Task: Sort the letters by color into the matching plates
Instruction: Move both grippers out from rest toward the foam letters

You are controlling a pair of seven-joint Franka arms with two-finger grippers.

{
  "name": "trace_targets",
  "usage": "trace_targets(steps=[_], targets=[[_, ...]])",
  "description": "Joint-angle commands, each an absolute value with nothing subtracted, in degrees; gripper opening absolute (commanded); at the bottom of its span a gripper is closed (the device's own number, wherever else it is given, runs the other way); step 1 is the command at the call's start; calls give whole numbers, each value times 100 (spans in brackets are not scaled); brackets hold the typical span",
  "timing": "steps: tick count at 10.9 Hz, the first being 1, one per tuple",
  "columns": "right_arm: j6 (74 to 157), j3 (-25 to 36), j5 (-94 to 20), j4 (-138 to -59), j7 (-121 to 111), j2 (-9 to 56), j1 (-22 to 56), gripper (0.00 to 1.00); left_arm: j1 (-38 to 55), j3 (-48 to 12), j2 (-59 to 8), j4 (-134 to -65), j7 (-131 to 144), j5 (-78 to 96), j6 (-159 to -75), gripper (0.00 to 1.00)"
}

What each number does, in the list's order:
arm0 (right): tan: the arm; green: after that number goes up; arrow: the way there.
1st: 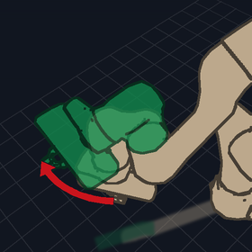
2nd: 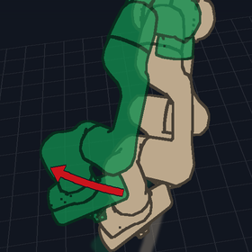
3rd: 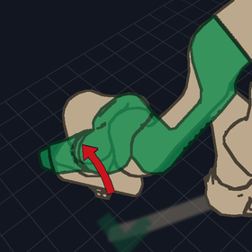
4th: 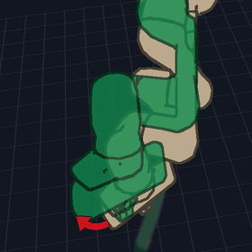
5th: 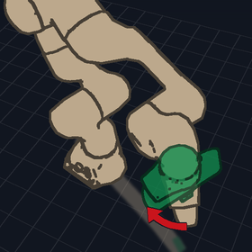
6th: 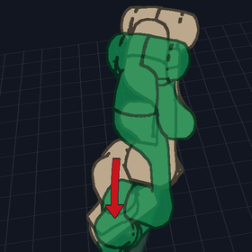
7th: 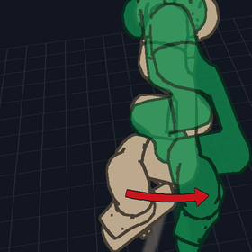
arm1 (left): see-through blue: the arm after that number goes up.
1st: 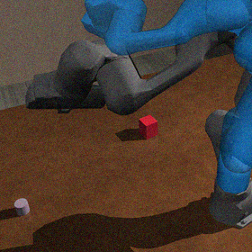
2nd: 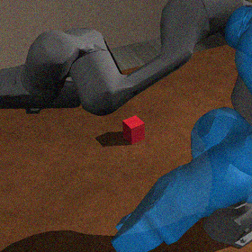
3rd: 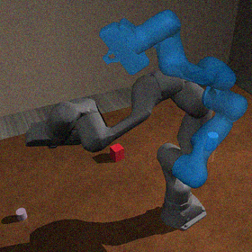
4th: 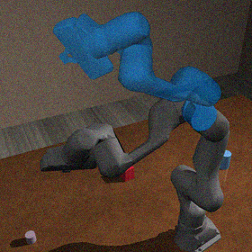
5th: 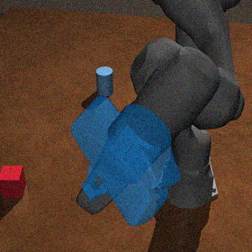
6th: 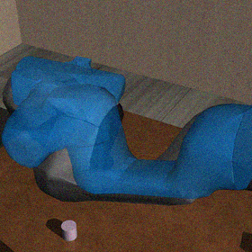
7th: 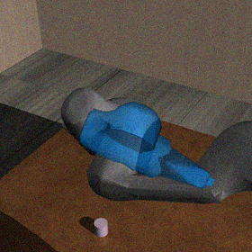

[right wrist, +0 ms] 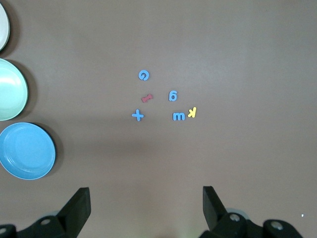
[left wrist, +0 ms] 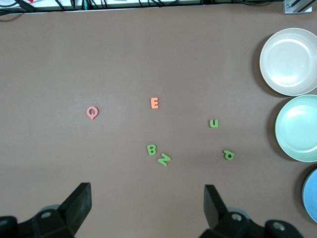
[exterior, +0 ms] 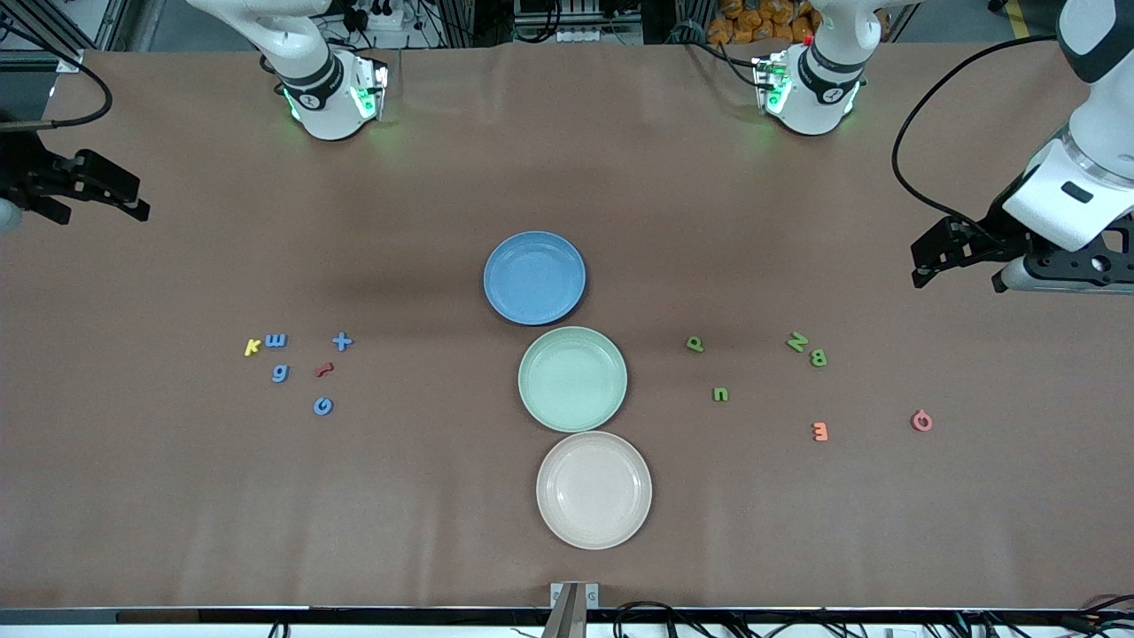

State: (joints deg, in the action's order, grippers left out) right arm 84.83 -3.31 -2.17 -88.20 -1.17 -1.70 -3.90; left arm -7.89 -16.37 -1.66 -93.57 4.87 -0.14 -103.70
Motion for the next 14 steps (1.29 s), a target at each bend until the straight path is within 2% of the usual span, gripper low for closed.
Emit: trace_targets(steps=[1,5,8,10,11,14], targets=[[8473,-308,-264,-8965,-71,-308,-378,100,-817,-1661,-97,-9360,440,9,-10345,100],[8498,-316,-281,-9226,514,-229,-369,100,-809,-1661,-105,-9369,762,61,-10318,100],[9742,-308,-246,-10358,483,-229,-387,100,-826,-1661,-150,-9500,1158,192,-10013,100],[10718,-308,-237,-11211,483,-211,-395,100,-800,-1687,-167,-9859,1799,334,-9966,100],[11175,-308,-229,-11589,483,-194,-396,100,-791,-1696,-167,-10148,1941,343,-10184,100],[12441,-308,217,-12408,370,95,-404,100,-765,-2047,-106,-11509,2484,282,-11632,100]])
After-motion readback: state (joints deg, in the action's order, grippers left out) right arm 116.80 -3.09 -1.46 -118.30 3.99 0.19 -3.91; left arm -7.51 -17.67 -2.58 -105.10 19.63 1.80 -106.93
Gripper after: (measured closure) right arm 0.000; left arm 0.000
